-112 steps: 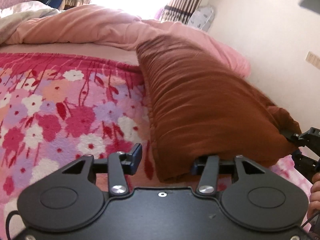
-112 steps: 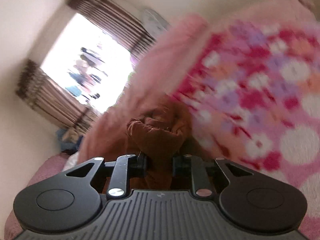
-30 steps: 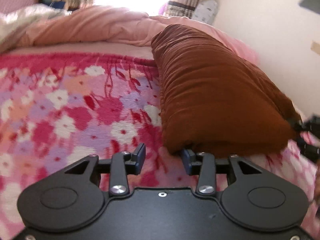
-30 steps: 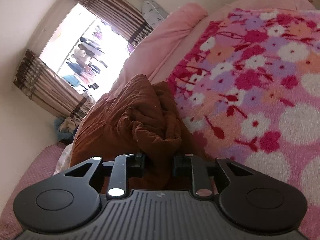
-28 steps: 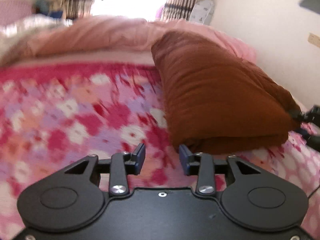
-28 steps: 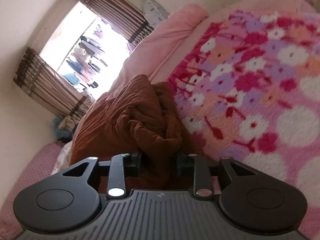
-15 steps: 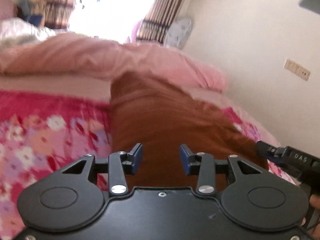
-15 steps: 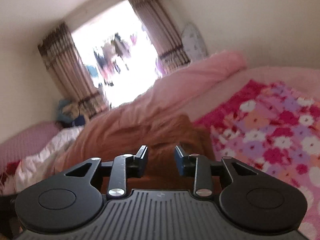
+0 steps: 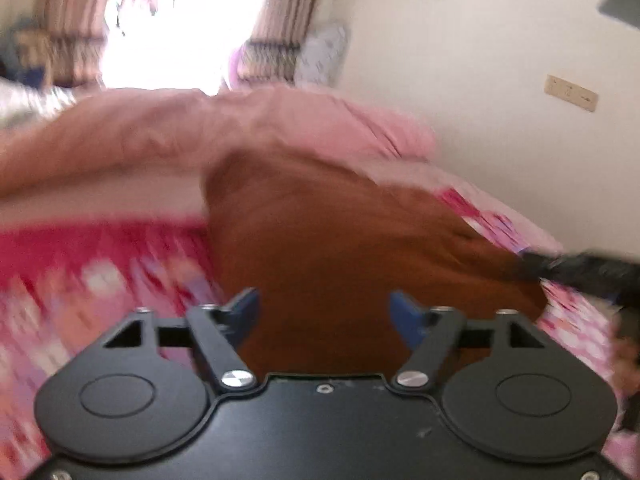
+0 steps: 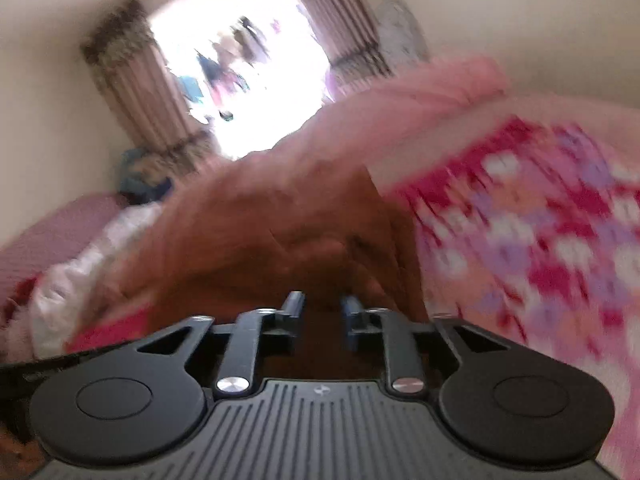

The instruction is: Fold large clothes

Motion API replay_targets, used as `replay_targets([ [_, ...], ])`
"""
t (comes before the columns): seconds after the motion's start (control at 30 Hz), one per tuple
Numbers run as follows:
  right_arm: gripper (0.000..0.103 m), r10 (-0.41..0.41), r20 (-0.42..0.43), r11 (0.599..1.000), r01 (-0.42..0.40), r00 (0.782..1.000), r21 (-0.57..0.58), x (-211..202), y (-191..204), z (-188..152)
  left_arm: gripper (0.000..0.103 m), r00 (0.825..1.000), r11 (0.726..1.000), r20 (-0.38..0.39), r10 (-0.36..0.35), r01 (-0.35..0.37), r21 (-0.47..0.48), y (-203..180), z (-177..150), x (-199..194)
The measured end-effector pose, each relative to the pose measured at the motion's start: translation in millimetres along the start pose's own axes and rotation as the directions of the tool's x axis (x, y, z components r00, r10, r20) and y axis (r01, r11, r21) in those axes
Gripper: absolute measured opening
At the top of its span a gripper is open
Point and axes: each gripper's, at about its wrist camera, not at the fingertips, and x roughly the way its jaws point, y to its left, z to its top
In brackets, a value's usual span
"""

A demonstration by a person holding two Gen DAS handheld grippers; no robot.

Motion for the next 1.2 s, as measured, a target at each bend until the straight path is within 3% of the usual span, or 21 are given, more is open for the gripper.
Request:
replay_targets([
  [0.07, 0.074, 0.015, 0.045, 1.000, -0.015, 0.999, 0.011, 1.0, -3.7, 24.9, 0.077, 0.997, 0.997, 0.001, 0.073, -0.073, -0.016, 15.9, 12.6, 10.9],
  [0.1, 0.075, 0.006, 0.054, 1.000, -0.007, 0.999, 0.022, 6.5, -7.6, 37.3, 0.077, 0.996, 0.995, -0.014, 0.092, -0.092, -0.045, 24.7, 17.5, 18.4],
  [0.17, 0.074, -0.011, 0.047, 0.998, 0.008, 0.999, 0.065, 26.2, -20.6, 59.5, 0.077, 0.997, 0.990, -0.049, 0.057, -0.063, -0.127, 43.8, 24.1, 35.9],
  [0.27, 0.073, 0.036, -0.076, 0.990, -0.026, 0.996, 0.137, 70.7, -42.7, 78.8, 0.077, 0.998, 0.973, -0.060, 0.024, -0.037, -0.228, 57.2, 26.0, 54.4],
  [0.4, 0.070, 0.025, -0.191, 0.984, 0.010, 0.981, 0.178, 118.0, -56.1, 77.7, 0.077, 0.998, 0.964, -0.059, -0.013, -0.003, -0.265, 51.6, 23.3, 67.9],
  [0.43, 0.062, 0.026, -0.209, 0.985, 0.010, 0.978, 0.174, 123.2, -56.6, 73.8, 0.077, 0.998, 0.964, -0.059, -0.016, 0.000, -0.265, 49.4, 24.0, 69.7],
  [0.47, 0.031, 0.042, -0.215, 0.984, -0.004, 0.976, 0.176, 125.6, -56.8, 70.7, 0.077, 0.998, 0.964, -0.060, -0.019, 0.003, -0.267, 48.3, 24.1, 70.2],
  [0.5, 0.016, 0.068, -0.217, 0.982, -0.027, 0.974, 0.186, 123.9, -55.8, 68.5, 0.077, 0.998, 0.964, -0.061, -0.023, 0.006, -0.267, 46.3, 25.8, 70.6],
  [0.57, 0.008, 0.112, -0.158, 0.976, -0.079, 0.981, 0.204, 103.8, -51.4, 70.0, 0.078, 0.998, 0.968, -0.060, -0.025, 0.009, -0.252, 42.8, 27.4, 69.2],
  [0.67, 0.008, 0.106, -0.071, 0.973, -0.089, 0.992, 0.213, 77.2, -52.4, 67.9, 0.080, 0.998, 0.975, -0.060, -0.022, 0.009, -0.221, 39.3, 22.0, 75.5],
  [0.8, 0.012, 0.016, -0.202, 0.972, 0.032, 0.979, 0.232, 111.1, -72.9, 43.2, 0.085, 0.997, 0.982, -0.077, 0.021, -0.035, -0.187, 32.3, 13.0, 88.5],
  [0.9, 0.021, 0.029, -0.169, 0.966, 0.016, 0.985, 0.257, 105.9, -77.2, 38.4, 0.086, 0.996, 0.979, -0.089, 0.025, -0.042, -0.199, 34.6, 14.0, 89.7],
  [0.93, 0.030, 0.015, -0.159, 0.968, 0.026, 0.987, 0.251, 100.0, -75.2, 40.4, 0.085, 0.995, 0.979, -0.090, 0.030, -0.047, -0.197, 34.8, 16.8, 87.0],
  [1.1, 0.034, -0.061, -0.049, 0.996, 0.063, 0.997, 0.055, 54.6, -37.2, 56.2, 0.079, 0.998, 0.989, -0.008, 0.057, -0.058, -0.140, 15.9, 39.7, 45.0],
  [1.2, 0.032, 0.000, 0.008, 0.999, 0.000, 1.000, -0.045, 24.7, -3.5, 56.0, 0.079, 1.000, 0.994, 0.013, 0.019, -0.017, -0.108, -3.3, 42.7, 24.4],
])
